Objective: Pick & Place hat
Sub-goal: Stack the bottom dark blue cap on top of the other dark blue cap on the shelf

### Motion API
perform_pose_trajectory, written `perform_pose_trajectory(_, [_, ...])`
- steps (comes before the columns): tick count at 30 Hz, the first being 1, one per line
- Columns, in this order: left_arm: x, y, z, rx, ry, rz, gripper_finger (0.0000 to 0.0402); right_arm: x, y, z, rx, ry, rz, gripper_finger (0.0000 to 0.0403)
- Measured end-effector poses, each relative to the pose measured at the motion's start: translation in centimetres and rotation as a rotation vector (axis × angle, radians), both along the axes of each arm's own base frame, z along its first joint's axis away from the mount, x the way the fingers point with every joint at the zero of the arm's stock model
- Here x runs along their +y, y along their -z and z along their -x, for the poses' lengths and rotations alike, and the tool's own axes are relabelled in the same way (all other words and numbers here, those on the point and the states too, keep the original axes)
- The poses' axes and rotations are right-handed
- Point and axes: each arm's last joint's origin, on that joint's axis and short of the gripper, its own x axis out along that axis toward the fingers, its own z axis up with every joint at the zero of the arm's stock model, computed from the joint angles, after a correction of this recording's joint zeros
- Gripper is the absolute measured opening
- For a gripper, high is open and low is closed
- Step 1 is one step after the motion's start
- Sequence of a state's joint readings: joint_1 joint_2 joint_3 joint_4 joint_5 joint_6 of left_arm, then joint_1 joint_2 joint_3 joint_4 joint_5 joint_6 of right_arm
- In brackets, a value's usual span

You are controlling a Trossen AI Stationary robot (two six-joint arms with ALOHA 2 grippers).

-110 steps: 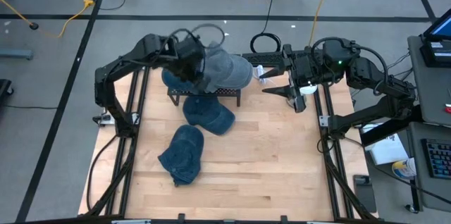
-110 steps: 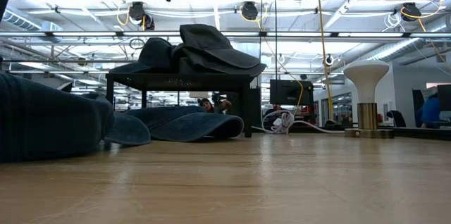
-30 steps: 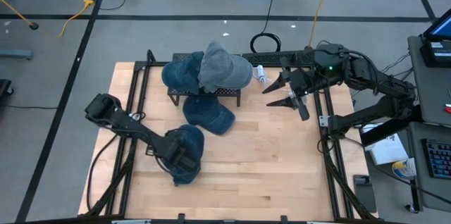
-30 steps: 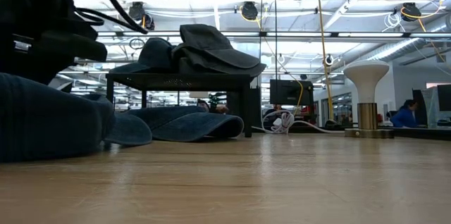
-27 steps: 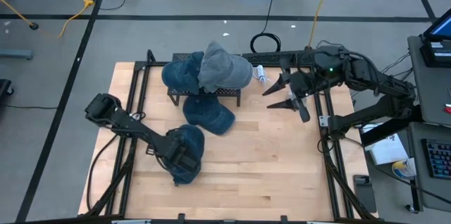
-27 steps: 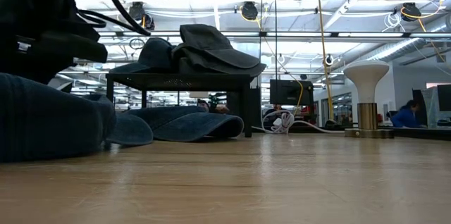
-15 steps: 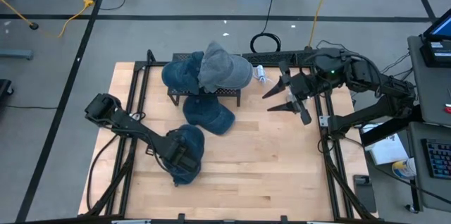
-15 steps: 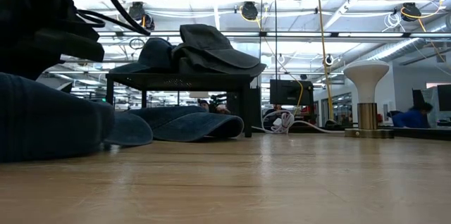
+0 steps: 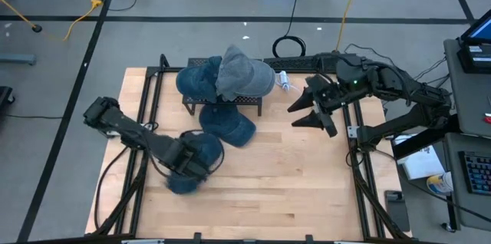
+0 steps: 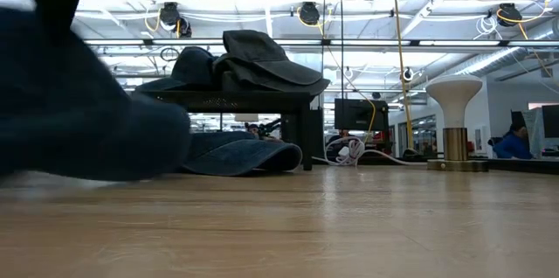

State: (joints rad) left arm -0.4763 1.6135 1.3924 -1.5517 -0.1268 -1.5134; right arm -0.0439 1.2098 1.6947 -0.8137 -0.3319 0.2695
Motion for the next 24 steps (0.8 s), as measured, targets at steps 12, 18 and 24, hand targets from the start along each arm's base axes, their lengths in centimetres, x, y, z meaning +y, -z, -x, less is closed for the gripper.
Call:
perform_pose_trajectory(12, [1.0,-9.6,0.2,-0.313,0.401,0.007,0.0001,-0.3,1.0,-3.5,0.06,0.221,-0.219,0.0291])
perform_pose_trajectory(18, [1.5,-14.0,0.4,-0.483,0.492,-0.074,0.0001,1.1,2.1,-6.8,0.055,0.213,-0.255,0.0282])
perform_pose_trajectory(24, [2.3,-17.8,1.3,-0.628,0.539,-0.203,0.0001,2.7,3.4,-9.5,0.052,0.272,-0.295,0.0279])
